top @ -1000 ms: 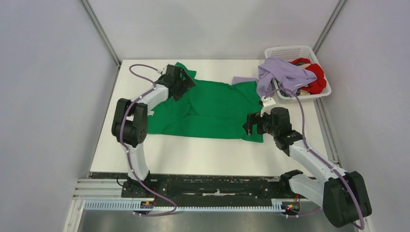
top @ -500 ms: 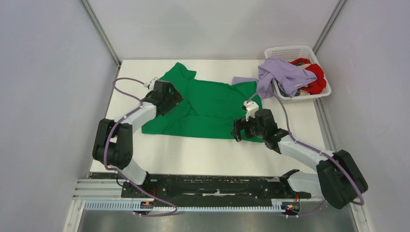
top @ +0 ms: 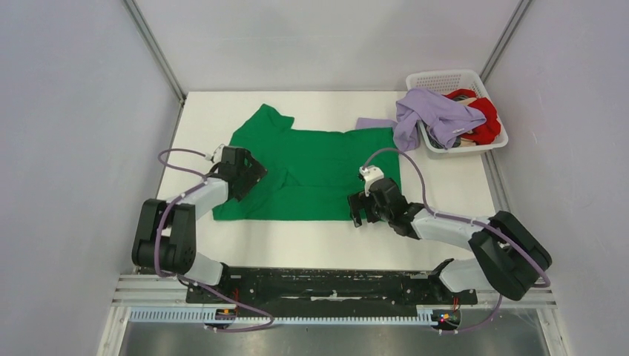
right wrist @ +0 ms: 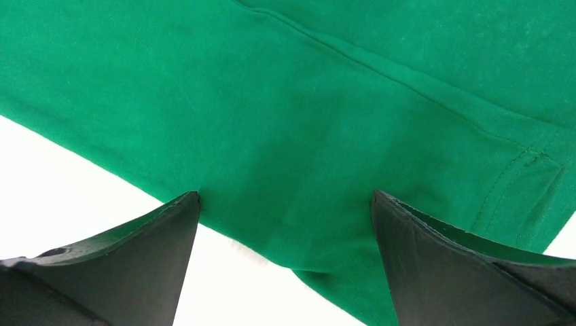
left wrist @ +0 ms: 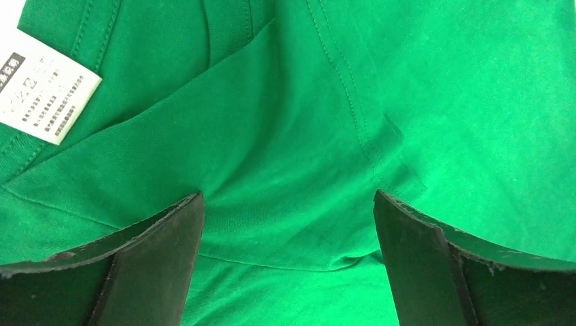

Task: Fold and stack the t-shirts
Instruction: Fold the flattened tshirt in 1/3 of the way

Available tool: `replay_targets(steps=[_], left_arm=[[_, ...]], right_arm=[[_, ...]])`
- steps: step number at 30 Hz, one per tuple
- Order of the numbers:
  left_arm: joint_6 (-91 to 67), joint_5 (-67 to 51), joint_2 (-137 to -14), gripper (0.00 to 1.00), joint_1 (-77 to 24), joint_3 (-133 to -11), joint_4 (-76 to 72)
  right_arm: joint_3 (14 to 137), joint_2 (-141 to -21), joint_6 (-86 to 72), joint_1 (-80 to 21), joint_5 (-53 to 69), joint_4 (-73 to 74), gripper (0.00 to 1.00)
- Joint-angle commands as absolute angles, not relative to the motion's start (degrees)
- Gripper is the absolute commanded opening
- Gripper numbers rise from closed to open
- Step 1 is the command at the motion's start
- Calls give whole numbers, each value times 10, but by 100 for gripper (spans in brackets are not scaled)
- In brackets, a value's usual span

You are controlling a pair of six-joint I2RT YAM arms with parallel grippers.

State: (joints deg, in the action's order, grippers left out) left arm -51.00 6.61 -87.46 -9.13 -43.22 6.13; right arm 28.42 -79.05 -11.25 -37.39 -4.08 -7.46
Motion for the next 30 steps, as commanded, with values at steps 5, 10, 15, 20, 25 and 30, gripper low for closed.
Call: replay_targets(steps=[5, 10, 15, 20, 25, 30], left_arm=[[-520, 147, -691, 100, -92, -307, 216], [-517, 144, -601, 100, -92, -271, 247], [-516, 156, -555, 100, -92, -263, 285], [-517, 171, -524, 100, -92, -247, 301], [-534, 164, -509, 100, -92, -228, 322], [-549, 170, -477, 100, -92, -235, 374]], right_arm=[[204, -667, -185, -473, -53, 117, 98], [186, -601, -230, -557, -21, 166, 98], [191, -583, -257, -606, -60, 168, 98], [212, -577, -254, -606, -98, 190, 98], [220, -572, -243, -607, -100, 200, 98], [240, -534, -229, -606, -116, 205, 98]])
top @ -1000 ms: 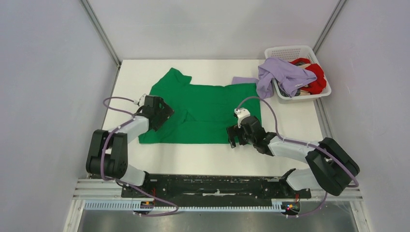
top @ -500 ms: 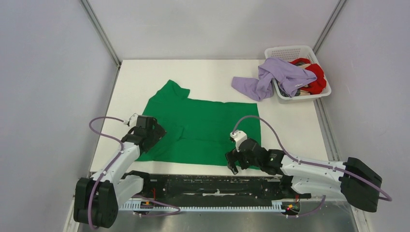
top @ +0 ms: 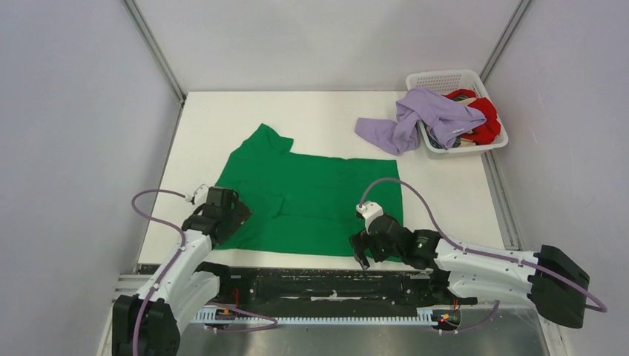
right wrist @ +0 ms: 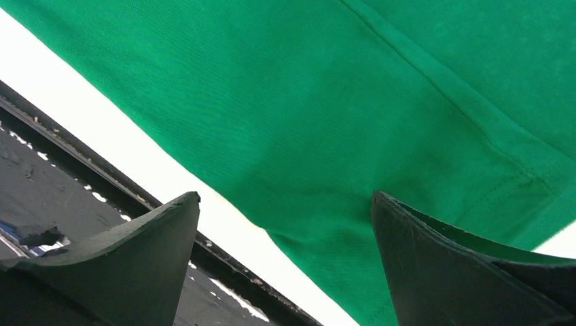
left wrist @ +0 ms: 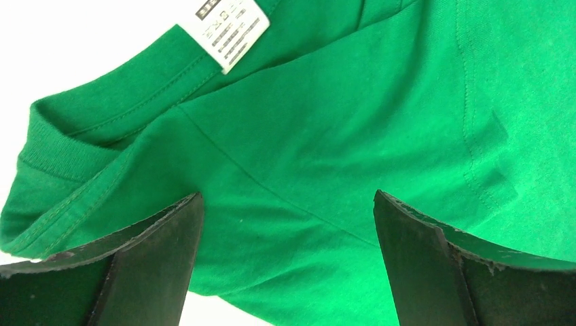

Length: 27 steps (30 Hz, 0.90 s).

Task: Fold and stack the t-shirts
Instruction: Fold the flattened tshirt in 1/3 of the way

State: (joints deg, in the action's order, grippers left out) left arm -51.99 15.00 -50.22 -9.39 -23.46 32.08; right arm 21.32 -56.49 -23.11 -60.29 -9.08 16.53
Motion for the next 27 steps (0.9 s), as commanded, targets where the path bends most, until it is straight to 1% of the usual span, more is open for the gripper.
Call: replay_targets(steps=[1, 6, 10, 14, 16, 19, 23, 25, 27], left_arm=[[-555, 173, -471, 100, -92, -237, 392], [-586, 158, -427, 100, -97, -227, 449], [-619, 172, -361, 100, -101, -229, 486], [-615, 175, -310, 100, -100, -255, 459], [-600, 174, -313, 100, -100, -281, 421], [-574, 160, -357, 100, -100, -292, 310], [-552, 118, -499, 100, -99, -304, 177], [-543, 106, -584, 100, -99, -331, 155], [-537, 118, -660, 100, -98, -357, 153]], right_arm=[[246, -520, -228, -606, -127, 206, 98], [256, -449, -217, -606, -176, 189, 98], [256, -404, -214, -604, -232, 178, 98], [263, -390, -204, -597, -259, 168, 98], [268, -393, -200, -591, -270, 163, 98], [266, -401, -199, -574, -279, 139, 98], [261, -426, -197, -533, -248, 97, 98], [254, -436, -193, -516, -230, 72, 98], [249, -442, -193, -499, -218, 57, 98]])
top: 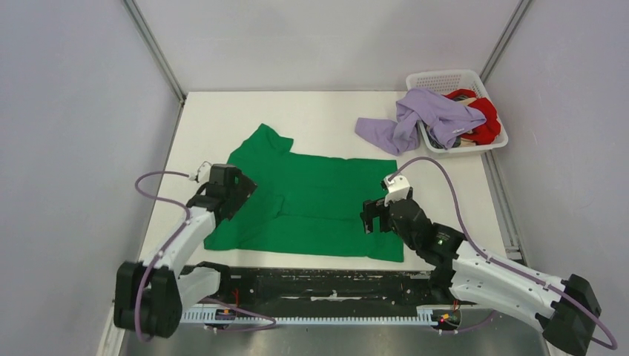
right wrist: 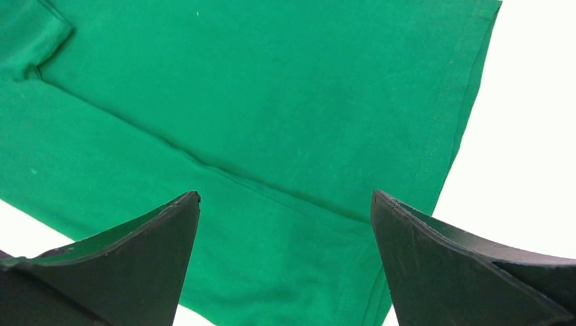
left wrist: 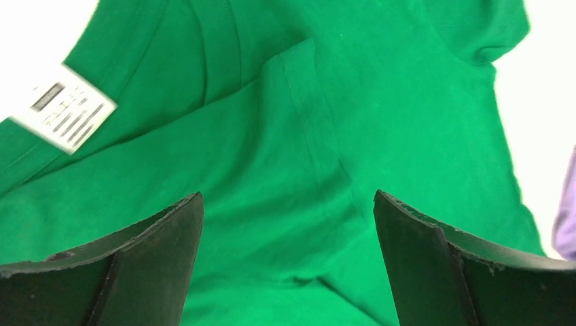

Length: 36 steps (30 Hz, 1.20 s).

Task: Fold and stack the t-shirts
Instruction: Fold the flattened tshirt in 1/3 of the way, then grab the side of the flattened tshirt furthest away from the robot with both arms

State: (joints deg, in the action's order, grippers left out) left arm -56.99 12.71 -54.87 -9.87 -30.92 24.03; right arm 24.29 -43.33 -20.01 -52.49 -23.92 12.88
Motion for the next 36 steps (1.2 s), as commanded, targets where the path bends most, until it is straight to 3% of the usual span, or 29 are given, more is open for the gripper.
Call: replay_targets(steps=[1, 5, 14, 27, 36], left_arm=[[-534, 124, -683, 100, -98, -366, 156], [-529, 138, -709, 100, -97, -360, 173], [-520, 164, -604, 100, -97, -258, 266], [-543, 157, -489, 100, -98, -223, 371], [-509, 168, -520, 100, -97, -368, 289]], right_arm=[[248, -445, -193, -489, -212, 52, 98], [243, -451, -191, -462, -187, 51, 98], [246, -453, -169, -438, -187, 86, 98], [264, -479, -149, -417, -167, 57, 99], [314, -543, -186, -349, -158, 50, 99]])
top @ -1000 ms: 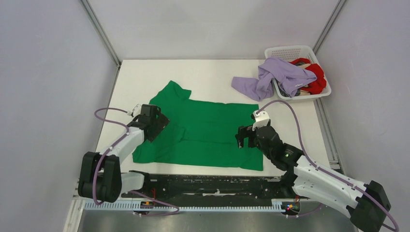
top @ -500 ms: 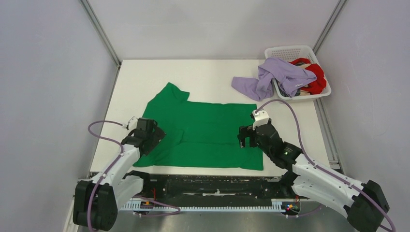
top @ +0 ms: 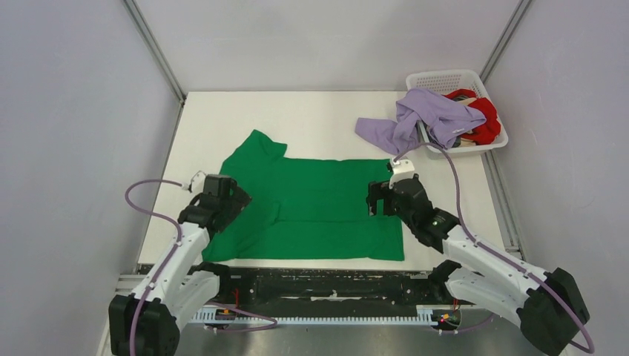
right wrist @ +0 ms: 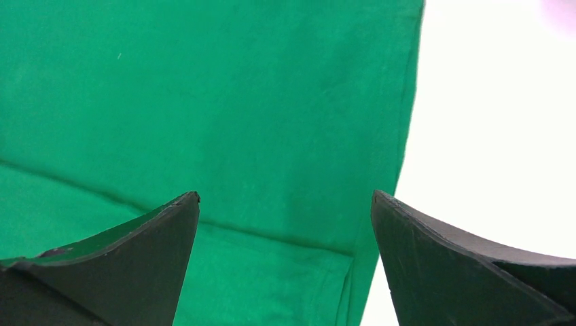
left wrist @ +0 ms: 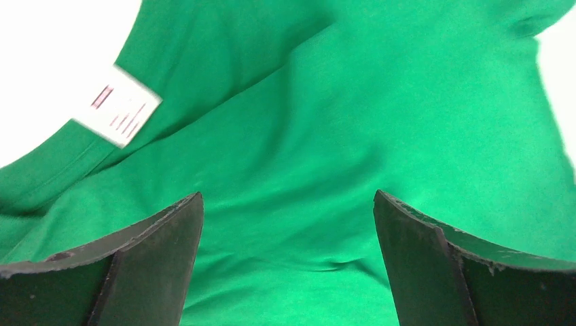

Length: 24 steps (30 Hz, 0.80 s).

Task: Fold and stack the t-shirts
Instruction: Grab the side of the flattened tshirt furthest away from the robot with both arms

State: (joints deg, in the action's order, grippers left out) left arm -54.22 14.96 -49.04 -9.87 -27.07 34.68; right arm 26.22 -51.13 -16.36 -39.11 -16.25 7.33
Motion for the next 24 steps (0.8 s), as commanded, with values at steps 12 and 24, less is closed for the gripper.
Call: replay_targets(steps=[12, 24], left_arm=[[-391, 169, -973, 100, -81, -808, 295], [-323, 185, -1354, 95, -71, -1277, 460]], right_arm=[[410, -746, -238, -172, -56, -36, 99], [440, -847, -186, -163, -98, -70, 99]])
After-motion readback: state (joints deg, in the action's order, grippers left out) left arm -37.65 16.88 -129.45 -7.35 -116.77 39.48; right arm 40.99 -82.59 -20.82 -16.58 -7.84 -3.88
